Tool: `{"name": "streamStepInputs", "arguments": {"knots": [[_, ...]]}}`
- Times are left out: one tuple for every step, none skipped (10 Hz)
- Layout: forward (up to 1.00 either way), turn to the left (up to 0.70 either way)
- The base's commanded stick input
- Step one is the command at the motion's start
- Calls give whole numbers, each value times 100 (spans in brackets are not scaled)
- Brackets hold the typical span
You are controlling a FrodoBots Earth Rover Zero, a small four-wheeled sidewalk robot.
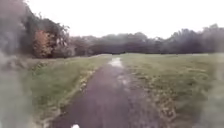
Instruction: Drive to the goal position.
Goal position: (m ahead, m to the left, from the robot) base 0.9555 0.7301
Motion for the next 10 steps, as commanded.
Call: {"name": "streamStepInputs", "arguments": {"knots": [[85,27],[85,28],[85,19],[85,3],[85,0],[85,0],[85,0],[85,0],[85,0],[85,0]]}}
